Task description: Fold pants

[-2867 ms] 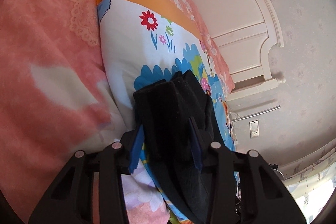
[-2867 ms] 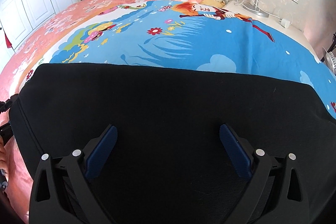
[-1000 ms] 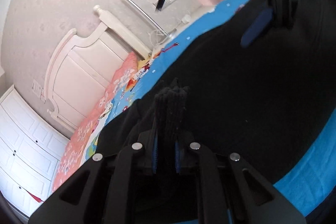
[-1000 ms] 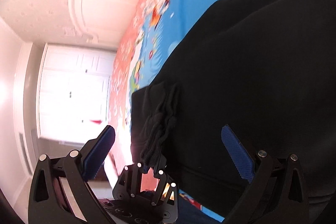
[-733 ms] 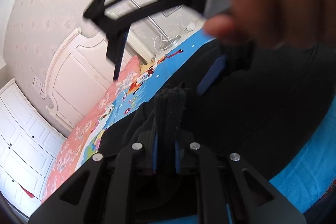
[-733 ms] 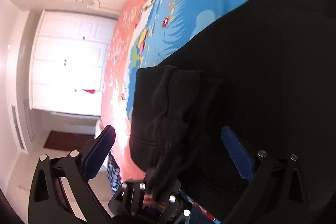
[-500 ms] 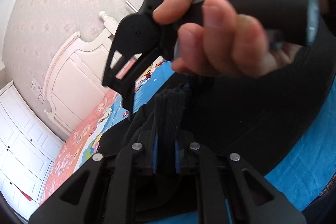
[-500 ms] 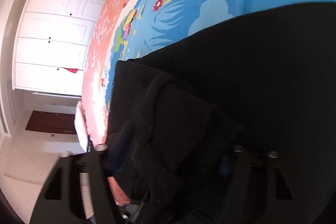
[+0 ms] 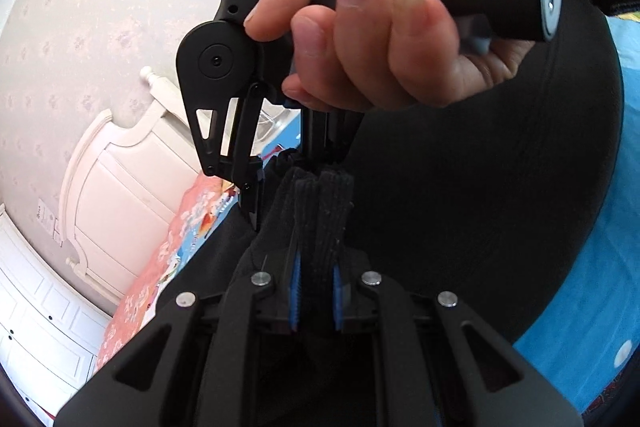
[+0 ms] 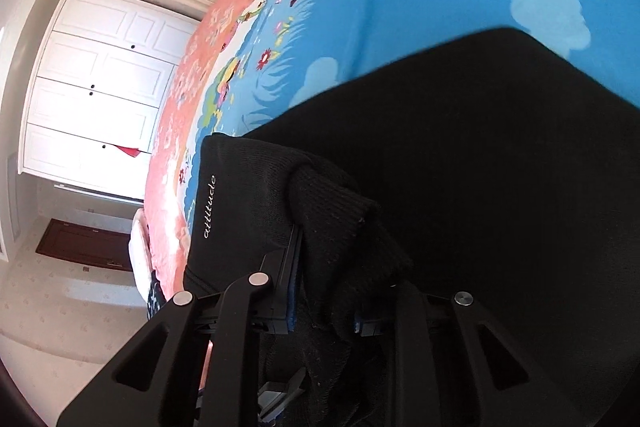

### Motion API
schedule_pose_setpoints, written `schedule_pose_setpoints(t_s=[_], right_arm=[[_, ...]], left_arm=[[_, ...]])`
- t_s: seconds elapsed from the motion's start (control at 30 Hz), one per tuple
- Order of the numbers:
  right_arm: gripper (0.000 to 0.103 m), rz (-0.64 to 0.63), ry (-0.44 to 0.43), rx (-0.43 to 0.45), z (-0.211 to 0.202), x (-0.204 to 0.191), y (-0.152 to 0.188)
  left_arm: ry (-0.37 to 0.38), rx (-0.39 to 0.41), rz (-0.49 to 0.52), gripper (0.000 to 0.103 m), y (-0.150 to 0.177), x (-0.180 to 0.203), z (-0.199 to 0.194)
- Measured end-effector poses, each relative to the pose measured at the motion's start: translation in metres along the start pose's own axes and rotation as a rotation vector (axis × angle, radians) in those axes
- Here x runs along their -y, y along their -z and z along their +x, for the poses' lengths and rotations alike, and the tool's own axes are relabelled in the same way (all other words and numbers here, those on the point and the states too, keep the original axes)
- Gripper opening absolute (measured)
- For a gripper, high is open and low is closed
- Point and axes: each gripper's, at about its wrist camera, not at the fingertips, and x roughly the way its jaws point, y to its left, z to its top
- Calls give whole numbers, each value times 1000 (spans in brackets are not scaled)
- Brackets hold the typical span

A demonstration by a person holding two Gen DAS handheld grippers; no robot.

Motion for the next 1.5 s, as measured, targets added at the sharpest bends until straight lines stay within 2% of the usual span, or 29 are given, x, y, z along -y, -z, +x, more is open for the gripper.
schedule_pose_setpoints(t_s=[0.1,0.17,0.2,0.23,0.3,0.37,0.4,0.43,0.47,0.53,0.6,0.7,0.77,0.8,0.83,0.93,0.97,1.03,1.2,1.27,1.33,1.4,1.47,1.5], right_arm=[[21,5,-28,19,7,11,6],[21,12,-48,30,9,15,6],[21,17,-50,32,9,17,6],[24,20,-50,32,6,20,7],[33,30,-56,33,-1,24,7],[42,38,-32,84,-17,22,5],[54,37,-22,126,-29,21,5],[61,35,-15,161,-41,23,8],[62,31,-9,195,-51,22,11],[62,27,21,237,-65,19,20],[62,33,51,253,-70,17,37],[62,52,66,262,-66,14,59],[62,70,104,284,-60,13,75],[62,88,124,295,-56,14,81],[62,103,139,298,-53,17,79],[62,128,166,277,-41,24,82],[62,122,166,276,-39,22,83],[62,101,171,271,-36,15,82],[56,84,201,237,-28,9,86],[56,66,217,228,-23,6,87],[51,50,235,222,-21,1,86],[49,37,229,204,-17,-4,86],[49,1,264,200,-13,-13,89],[49,-12,287,203,-11,-15,89]], left_arm=[[16,-21,4,15,3,2,6],[26,-23,-8,23,3,-4,9],[53,-25,-34,38,2,-8,8],[79,-26,-69,59,5,-17,3],[144,-5,-160,67,6,-33,-7],[214,3,-260,67,13,-50,-19],[248,5,-317,67,19,-61,-26],[271,2,-367,67,26,-71,-31],[277,-6,-439,67,38,-87,-37],[264,-35,-576,67,65,-113,-50],[211,-88,-699,67,104,-145,-59],[132,-168,-759,66,158,-171,-71],[103,-213,-783,64,184,-187,-71],[97,-218,-796,64,186,-180,-79],[90,-220,-797,64,196,-180,-86],[47,-230,-752,63,194,-180,-86],[20,-236,-721,62,191,-175,-88],[-37,-243,-624,50,183,-170,-74],[-144,-293,-380,46,163,-141,-61],[-144,-298,-372,45,161,-144,-57],[-155,-341,-304,31,162,-143,-49],[-176,-343,-233,31,168,-147,-47],[-197,-331,-158,33,171,-147,-49],[-203,-333,-134,41,172,-145,-48]])
